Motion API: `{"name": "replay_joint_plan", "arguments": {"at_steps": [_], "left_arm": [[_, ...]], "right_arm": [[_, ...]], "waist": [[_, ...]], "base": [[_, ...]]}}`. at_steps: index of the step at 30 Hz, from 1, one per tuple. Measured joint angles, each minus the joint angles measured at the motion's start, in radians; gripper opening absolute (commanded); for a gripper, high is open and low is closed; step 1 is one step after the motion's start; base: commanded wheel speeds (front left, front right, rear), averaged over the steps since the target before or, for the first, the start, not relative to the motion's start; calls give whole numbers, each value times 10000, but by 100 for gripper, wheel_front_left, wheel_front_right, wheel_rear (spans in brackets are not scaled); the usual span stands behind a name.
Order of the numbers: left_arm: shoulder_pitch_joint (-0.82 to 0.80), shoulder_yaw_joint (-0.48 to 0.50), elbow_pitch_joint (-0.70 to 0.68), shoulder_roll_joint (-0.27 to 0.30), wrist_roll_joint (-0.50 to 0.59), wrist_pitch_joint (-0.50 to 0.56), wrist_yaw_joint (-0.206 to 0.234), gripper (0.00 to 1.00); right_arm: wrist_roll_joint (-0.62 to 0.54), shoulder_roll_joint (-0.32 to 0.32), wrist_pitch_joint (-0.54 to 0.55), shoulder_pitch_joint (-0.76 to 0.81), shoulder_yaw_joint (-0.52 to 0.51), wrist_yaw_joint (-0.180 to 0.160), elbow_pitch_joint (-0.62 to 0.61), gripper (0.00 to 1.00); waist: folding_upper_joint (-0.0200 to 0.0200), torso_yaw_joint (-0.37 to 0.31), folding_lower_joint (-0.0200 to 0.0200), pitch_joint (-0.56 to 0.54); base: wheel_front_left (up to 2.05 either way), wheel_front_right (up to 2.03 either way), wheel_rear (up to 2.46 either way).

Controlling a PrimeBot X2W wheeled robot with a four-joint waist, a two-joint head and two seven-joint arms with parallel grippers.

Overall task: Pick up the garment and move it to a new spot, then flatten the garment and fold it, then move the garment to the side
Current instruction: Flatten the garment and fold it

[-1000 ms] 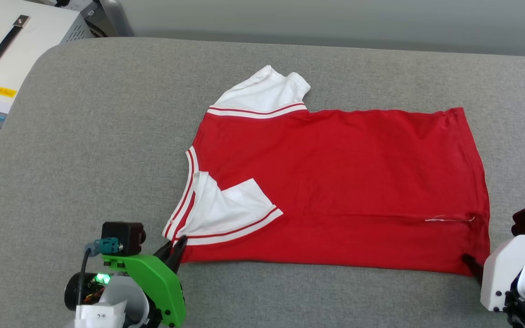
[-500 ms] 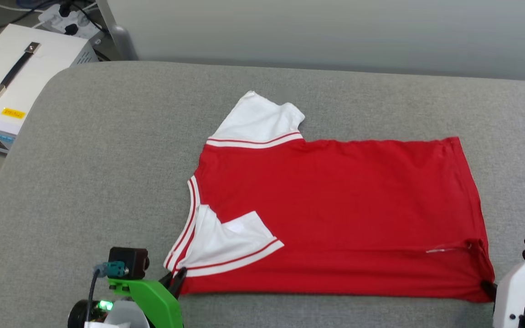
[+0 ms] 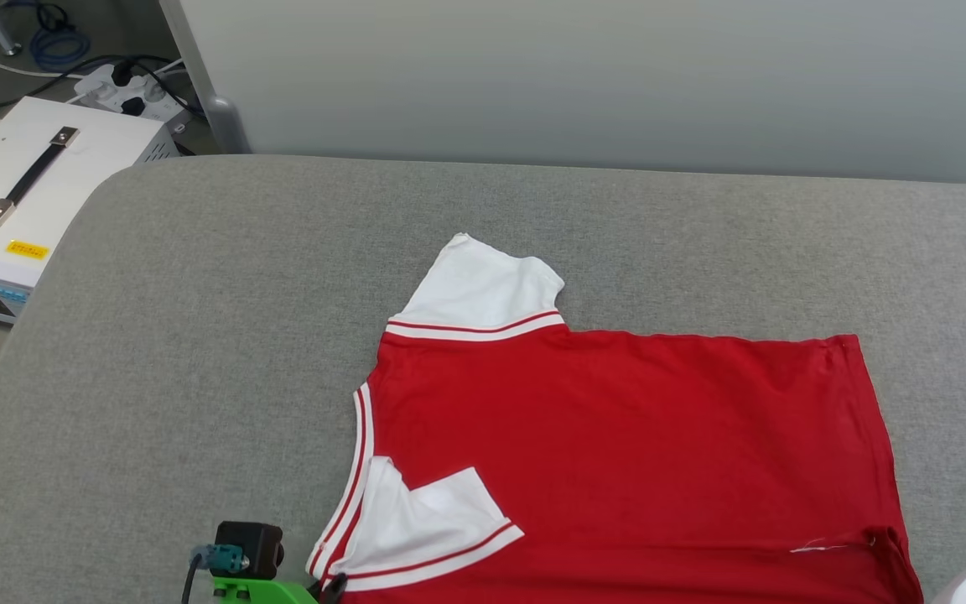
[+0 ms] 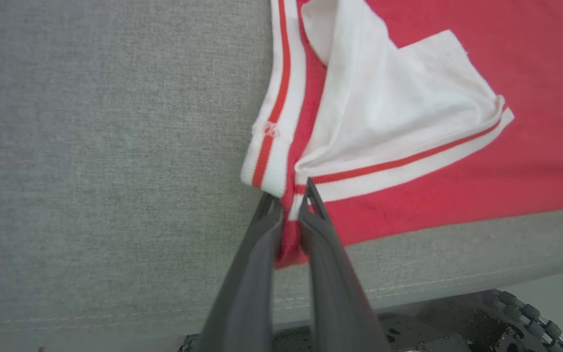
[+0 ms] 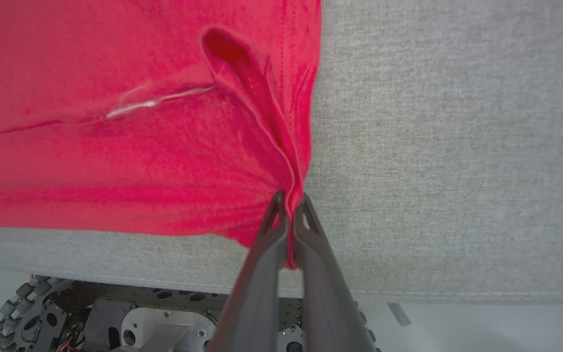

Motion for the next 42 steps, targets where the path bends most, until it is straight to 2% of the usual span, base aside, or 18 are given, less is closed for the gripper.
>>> {"name": "replay_joint_plan", "arguments": {"at_steps": [4, 5, 6, 7, 8, 12, 17, 20, 21, 24, 27, 29, 33, 38, 42], "left_arm": [[-12, -115, 397, -127, -10, 84, -86, 0], [-13, -128, 477, -150, -13, 98, -96, 45], [-15, -142, 529, -171, -13, 96, -96, 100], [-16, -140, 562, -182, -12, 75, -96, 100], [-22, -123, 591, -186, -6, -6, -96, 100], [-54, 13, 652, -174, 98, -405, -98, 100], [-438, 318, 255, -148, 481, -1411, -226, 100], [-839, 625, -240, -178, 991, -2638, -491, 100], [-992, 736, -500, -197, 1223, -3022, -667, 100], [-1025, 915, -771, -238, 1827, -3306, -706, 100], [-1063, 1327, -1131, -420, 2428, -3404, -794, 100], [-1061, 1973, -1503, -779, 2863, -3411, -840, 100], [-1056, 2604, -1603, -1064, 3427, -3411, -1139, 100], [-1675, 2608, -844, -1058, 3570, -3260, -1944, 100], [-3342, 2474, -23, -767, 3586, -2251, -2708, 100]], "right_arm": [[-48, 23, -29, 1, 88, 0, 130, 0], [-48, 25, -58, -1, 130, 0, 192, 0], [-48, 25, -125, -7, 169, 0, 232, 31], [-35, 15, -194, -14, 230, 0, 255, 96], [36, 13, -257, -35, 282, -2, 286, 100], [132, -224, -642, -156, 499, -2, 270, 100], [430, -589, -1768, -582, 669, -12, -222, 100], [564, -784, -2991, -924, 880, -12, -625, 100], [562, -890, -3825, -1084, 1011, -12, -742, 100], [464, -978, -5156, -1285, 1197, -13, -800, 100], [165, -1108, -6243, -1415, 1536, -12, -803, 100], [-92, -1083, -6978, -1543, 1626, -12, -794, 100], [-320, -951, -7561, -1673, 1864, -13, -803, 100], [-533, -602, -7764, -1774, 1931, -13, -913, 100], [-652, -368, -7772, -2143, 1988, -13, -1285, 100]], "waist": [[0, -14, 0, 12], [0, -19, 0, 2], [0, -23, 0, -10], [0, -24, 0, -22], [0, -26, 0, -38], [0, -18, 0, -130], [0, 0, 0, -266], [0, -15, 0, -356], [0, -46, 0, -392], [0, -119, 0, -408], [0, -198, 0, -351], [0, -275, 0, -264], [0, -440, 0, -74], [0, -700, 0, 355], [0, -907, 0, 855]], "base": [[0, 0, 0], [0, 0, 0], [0, 0, 0], [0, 0, 0], [0, 0, 0], [0, 0, 0], [0, 0, 0], [0, 0, 0], [0, 0, 0], [0, 0, 0], [0, 0, 0], [0, 0, 0], [0, 0, 0], [0, 0, 0], [0, 0, 0]]}}
